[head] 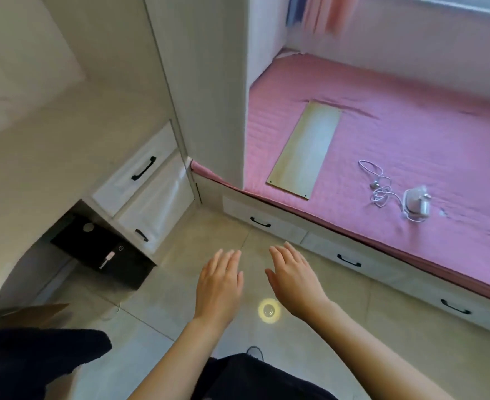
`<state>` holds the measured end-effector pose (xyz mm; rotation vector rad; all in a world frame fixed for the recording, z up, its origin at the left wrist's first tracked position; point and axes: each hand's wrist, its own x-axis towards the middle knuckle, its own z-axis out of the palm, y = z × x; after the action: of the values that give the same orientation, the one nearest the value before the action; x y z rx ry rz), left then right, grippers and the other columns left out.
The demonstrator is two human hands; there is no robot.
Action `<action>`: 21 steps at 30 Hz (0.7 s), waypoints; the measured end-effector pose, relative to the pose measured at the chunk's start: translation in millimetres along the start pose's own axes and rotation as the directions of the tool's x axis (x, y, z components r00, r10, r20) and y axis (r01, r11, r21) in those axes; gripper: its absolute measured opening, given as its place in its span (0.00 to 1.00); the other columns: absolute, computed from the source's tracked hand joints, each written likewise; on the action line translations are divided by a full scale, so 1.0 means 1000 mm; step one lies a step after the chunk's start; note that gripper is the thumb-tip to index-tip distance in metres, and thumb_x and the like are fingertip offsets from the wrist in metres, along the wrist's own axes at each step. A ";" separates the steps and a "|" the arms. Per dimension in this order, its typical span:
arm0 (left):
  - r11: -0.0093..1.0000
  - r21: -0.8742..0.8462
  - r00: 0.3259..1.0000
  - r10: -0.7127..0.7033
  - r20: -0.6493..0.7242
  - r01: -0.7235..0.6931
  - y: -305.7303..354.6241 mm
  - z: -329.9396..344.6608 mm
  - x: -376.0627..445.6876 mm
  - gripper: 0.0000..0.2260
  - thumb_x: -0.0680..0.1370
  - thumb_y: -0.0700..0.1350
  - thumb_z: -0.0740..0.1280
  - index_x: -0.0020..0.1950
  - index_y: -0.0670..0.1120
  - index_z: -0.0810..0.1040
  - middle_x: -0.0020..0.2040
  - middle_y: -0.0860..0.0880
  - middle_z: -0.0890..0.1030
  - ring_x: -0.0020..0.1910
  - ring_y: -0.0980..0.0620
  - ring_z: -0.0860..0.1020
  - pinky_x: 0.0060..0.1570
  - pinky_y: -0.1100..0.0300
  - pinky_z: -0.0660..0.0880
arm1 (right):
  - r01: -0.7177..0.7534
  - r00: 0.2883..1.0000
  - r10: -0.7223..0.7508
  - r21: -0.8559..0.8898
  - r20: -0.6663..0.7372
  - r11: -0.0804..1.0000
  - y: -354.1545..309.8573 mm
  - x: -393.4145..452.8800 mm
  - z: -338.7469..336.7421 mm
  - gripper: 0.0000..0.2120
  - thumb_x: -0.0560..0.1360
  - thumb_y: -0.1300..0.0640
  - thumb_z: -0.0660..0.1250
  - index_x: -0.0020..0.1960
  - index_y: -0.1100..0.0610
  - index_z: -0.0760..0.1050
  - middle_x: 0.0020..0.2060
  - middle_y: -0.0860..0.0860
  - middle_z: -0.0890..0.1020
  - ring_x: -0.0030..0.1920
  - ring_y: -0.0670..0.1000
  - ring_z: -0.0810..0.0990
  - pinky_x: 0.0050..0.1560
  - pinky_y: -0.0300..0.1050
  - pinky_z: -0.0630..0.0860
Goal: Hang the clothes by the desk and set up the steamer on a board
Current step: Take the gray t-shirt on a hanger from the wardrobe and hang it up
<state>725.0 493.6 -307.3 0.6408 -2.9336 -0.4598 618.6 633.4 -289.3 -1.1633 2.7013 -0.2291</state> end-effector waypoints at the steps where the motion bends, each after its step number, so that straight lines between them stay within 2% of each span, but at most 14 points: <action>1: 1.000 -0.004 1.000 0.024 0.008 -0.024 0.010 0.003 0.009 0.20 0.78 0.47 0.65 0.69 0.45 0.72 0.66 0.48 0.76 0.68 0.47 0.71 0.63 0.52 0.70 | -0.024 1.000 0.024 0.003 -0.005 1.000 0.013 0.001 -0.003 0.26 0.80 0.48 0.59 0.72 0.60 0.63 0.69 0.56 0.70 0.74 0.58 0.62 0.73 0.54 0.61; 9: 0.973 0.054 0.974 0.227 -0.007 -0.226 0.047 0.019 0.095 0.21 0.74 0.44 0.70 0.66 0.43 0.76 0.62 0.47 0.79 0.65 0.46 0.75 0.63 0.51 0.71 | -0.166 0.986 0.166 0.012 -0.028 0.986 0.087 0.030 -0.026 0.26 0.80 0.50 0.59 0.73 0.62 0.62 0.70 0.58 0.69 0.74 0.59 0.61 0.73 0.54 0.59; 14: 0.970 0.052 0.971 0.238 0.014 -0.238 0.059 0.030 0.157 0.21 0.74 0.44 0.69 0.67 0.43 0.74 0.64 0.46 0.77 0.66 0.46 0.73 0.66 0.50 0.70 | -0.188 0.981 0.187 -0.027 -0.058 0.982 0.122 0.072 -0.030 0.25 0.77 0.51 0.64 0.69 0.64 0.68 0.65 0.60 0.75 0.70 0.61 0.68 0.68 0.57 0.68; 17: 0.968 0.044 0.969 0.246 0.030 -0.247 0.067 0.034 0.200 0.23 0.75 0.45 0.69 0.69 0.43 0.73 0.67 0.45 0.75 0.69 0.46 0.71 0.68 0.49 0.68 | -0.187 0.981 0.184 -0.038 -0.063 0.982 0.143 0.109 -0.041 0.25 0.77 0.51 0.63 0.69 0.65 0.67 0.65 0.61 0.74 0.69 0.62 0.68 0.69 0.57 0.67; 21: 0.975 0.025 0.974 0.217 0.070 -0.220 0.078 0.035 0.261 0.25 0.77 0.47 0.65 0.74 0.43 0.66 0.73 0.45 0.68 0.74 0.46 0.63 0.71 0.48 0.63 | -0.197 0.977 0.196 -0.011 -0.080 0.980 0.169 0.163 -0.065 0.24 0.76 0.53 0.65 0.68 0.64 0.68 0.65 0.61 0.74 0.68 0.63 0.69 0.68 0.58 0.68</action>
<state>452.7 460.2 -306.4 0.3048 -3.0325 -0.4175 374.8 633.7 -281.4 -0.9008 2.8689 -0.2241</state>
